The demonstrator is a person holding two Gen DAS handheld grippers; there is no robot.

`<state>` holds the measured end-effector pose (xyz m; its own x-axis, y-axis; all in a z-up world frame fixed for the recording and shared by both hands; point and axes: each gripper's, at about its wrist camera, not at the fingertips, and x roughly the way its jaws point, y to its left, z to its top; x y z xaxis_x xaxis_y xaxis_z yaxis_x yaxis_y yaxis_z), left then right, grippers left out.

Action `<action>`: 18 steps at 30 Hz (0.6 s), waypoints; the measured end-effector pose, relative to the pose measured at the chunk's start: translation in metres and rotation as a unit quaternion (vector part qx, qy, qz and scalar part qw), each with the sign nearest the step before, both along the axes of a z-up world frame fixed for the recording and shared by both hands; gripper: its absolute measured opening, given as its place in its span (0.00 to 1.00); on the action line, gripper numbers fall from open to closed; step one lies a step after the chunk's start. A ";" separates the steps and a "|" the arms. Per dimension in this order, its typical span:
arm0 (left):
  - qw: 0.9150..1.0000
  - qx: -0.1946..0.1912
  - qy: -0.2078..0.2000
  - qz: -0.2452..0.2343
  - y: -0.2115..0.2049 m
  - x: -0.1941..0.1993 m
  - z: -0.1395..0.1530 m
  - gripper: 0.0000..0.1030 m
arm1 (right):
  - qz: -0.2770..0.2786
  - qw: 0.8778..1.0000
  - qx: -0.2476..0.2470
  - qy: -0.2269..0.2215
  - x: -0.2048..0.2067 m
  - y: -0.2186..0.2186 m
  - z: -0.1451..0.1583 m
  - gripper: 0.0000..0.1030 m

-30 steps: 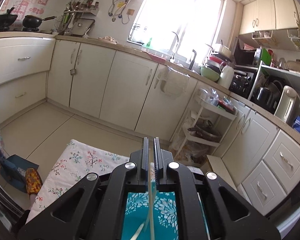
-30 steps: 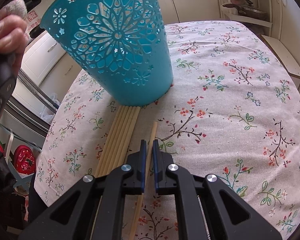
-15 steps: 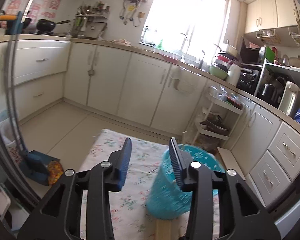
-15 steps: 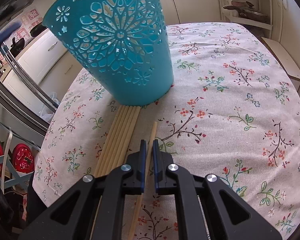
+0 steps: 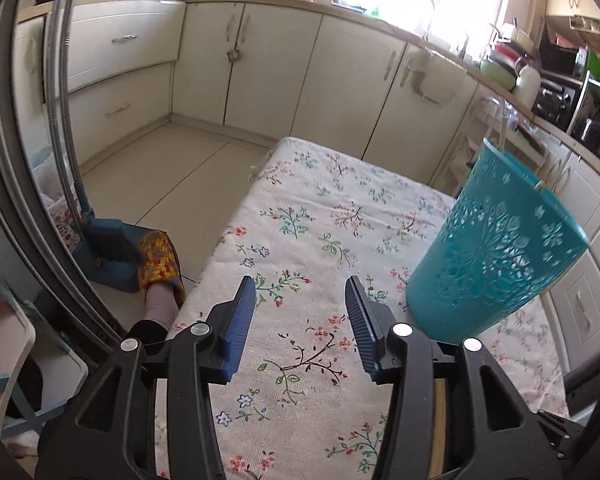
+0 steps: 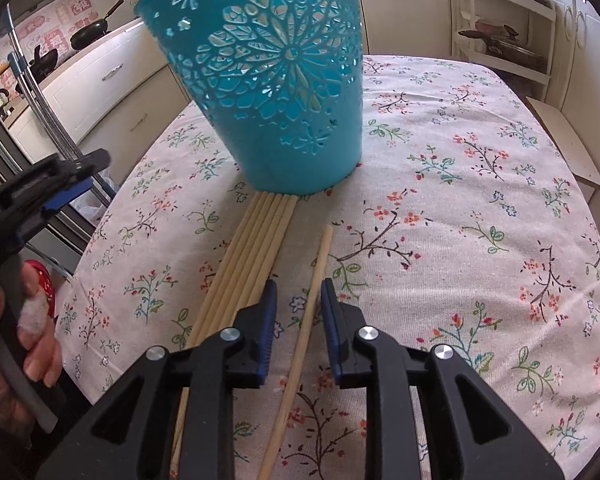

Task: Organize utensils
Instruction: 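Grasp a chopstick with the right gripper and lift it over the basket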

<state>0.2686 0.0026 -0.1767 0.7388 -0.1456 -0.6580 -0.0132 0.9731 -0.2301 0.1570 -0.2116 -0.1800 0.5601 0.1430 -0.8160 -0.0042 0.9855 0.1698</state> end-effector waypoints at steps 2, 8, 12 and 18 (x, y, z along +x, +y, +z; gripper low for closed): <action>1.000 0.002 0.003 -0.004 -0.003 0.006 -0.005 0.46 | 0.004 1.000 -0.019 -0.003 0.000 0.004 0.000 0.22; 1.000 0.019 0.018 -0.015 -0.014 0.011 -0.026 0.49 | 0.011 0.998 -0.056 -0.007 -0.002 0.011 -0.001 0.17; 0.999 0.033 0.011 -0.026 -0.020 0.008 -0.024 0.52 | 0.005 0.999 -0.044 -0.003 -0.001 0.006 0.000 0.14; 0.997 0.060 0.006 -0.043 -0.032 0.003 -0.021 0.55 | -0.003 0.999 -0.046 -0.003 0.000 0.005 0.000 0.07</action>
